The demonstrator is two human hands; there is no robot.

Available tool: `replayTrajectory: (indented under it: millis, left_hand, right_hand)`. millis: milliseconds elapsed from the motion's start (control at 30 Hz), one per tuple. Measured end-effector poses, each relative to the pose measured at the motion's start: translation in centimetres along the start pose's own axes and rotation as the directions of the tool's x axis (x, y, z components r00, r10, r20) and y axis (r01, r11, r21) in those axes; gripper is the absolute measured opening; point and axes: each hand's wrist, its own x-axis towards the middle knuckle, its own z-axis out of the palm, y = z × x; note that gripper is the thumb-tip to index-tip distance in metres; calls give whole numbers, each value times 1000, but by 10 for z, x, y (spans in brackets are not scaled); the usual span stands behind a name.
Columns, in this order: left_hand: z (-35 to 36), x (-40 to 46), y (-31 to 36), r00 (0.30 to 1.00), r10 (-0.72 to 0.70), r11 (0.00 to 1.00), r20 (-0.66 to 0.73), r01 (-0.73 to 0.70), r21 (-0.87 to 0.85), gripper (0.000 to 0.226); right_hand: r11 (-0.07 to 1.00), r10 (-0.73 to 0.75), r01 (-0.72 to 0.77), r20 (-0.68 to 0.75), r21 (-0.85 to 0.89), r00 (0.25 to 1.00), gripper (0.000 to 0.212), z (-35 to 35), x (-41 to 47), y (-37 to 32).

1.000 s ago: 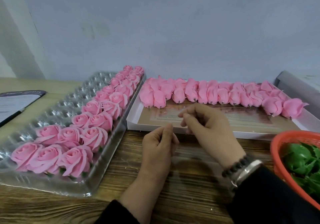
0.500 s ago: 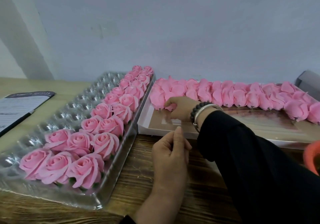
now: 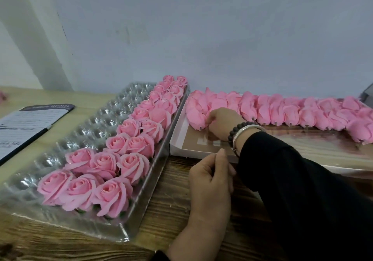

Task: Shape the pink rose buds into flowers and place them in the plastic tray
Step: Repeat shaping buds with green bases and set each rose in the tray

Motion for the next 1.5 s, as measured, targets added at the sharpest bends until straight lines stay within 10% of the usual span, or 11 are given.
replayTrajectory:
  millis: [333, 733, 1100, 1500]
  left_hand:
    - [3, 0, 0, 1000, -3, 992, 18, 5, -123, 39]
    - [-1, -4, -6, 840, -135, 932, 526, 287, -220, 72]
    - [-7, 1, 2, 782, -204, 857, 589, 434, -278, 68]
    - [-5, 1, 2, 882, -138, 919, 450, 283, -273, 44]
  right_hand:
    - [616, -78, 397, -449, 681, 890, 19, -9, -136, 10]
    - [443, -14, 324, -355, 836, 935, 20, 19, -173, 44]
    - [-76, -184, 139, -151, 987, 971, 19, 23, -164, 45]
    - [102, -104, 164, -153, 981, 983, 23, 23, -163, 47]
